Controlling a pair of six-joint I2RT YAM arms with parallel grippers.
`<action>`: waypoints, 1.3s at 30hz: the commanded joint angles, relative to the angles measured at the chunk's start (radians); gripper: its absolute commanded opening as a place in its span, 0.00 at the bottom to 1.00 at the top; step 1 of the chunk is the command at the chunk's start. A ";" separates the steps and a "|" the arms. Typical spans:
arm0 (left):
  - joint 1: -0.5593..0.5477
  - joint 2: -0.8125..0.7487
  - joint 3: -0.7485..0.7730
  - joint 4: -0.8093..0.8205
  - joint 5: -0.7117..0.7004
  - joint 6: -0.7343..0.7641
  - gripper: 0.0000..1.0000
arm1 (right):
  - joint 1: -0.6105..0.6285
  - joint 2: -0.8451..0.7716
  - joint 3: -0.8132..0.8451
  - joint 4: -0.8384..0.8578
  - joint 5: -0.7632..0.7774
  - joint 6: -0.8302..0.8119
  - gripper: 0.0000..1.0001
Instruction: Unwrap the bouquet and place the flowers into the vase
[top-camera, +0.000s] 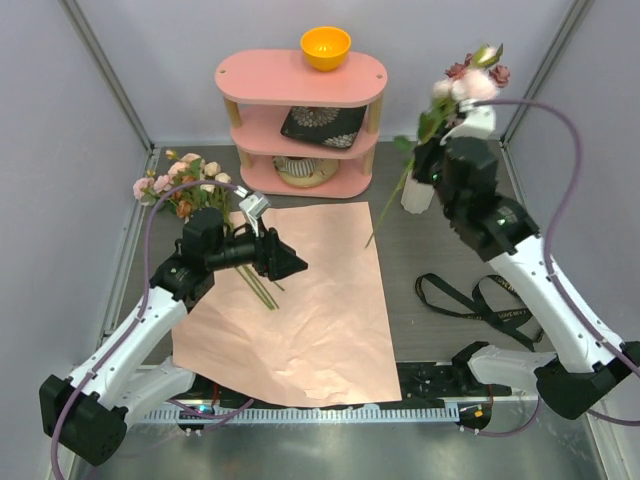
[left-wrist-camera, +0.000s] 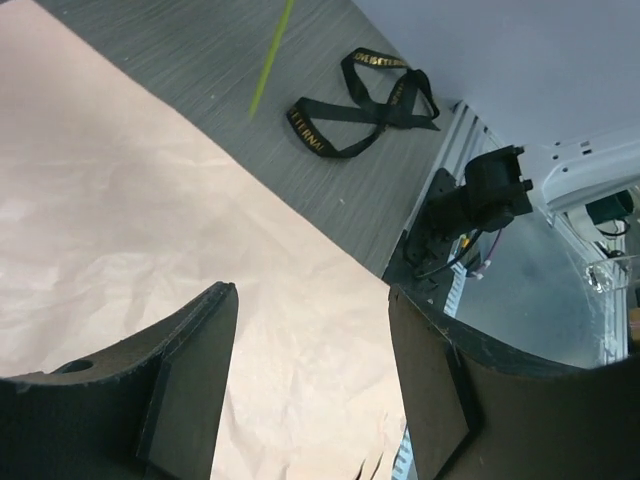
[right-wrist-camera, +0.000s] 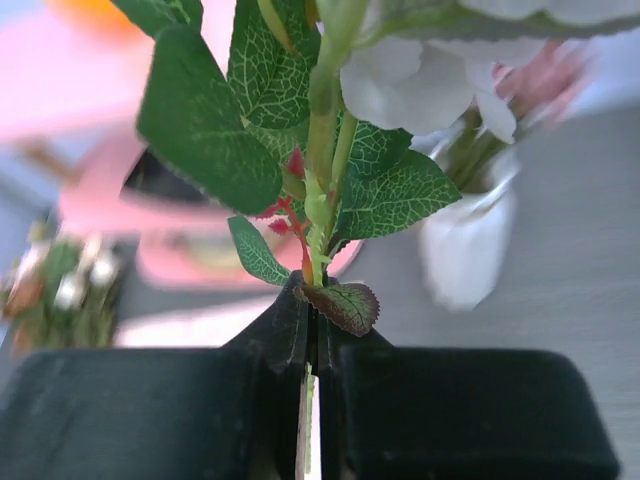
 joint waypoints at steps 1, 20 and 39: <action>-0.004 -0.024 0.046 -0.061 -0.099 0.050 0.65 | -0.086 0.014 0.273 0.030 0.341 -0.266 0.01; -0.004 -0.051 0.032 -0.067 -0.134 0.069 0.72 | -0.200 0.289 0.515 0.493 0.267 -0.658 0.01; 0.031 -0.024 0.035 -0.058 -0.121 0.058 0.76 | -0.214 0.372 0.418 0.530 0.193 -0.647 0.01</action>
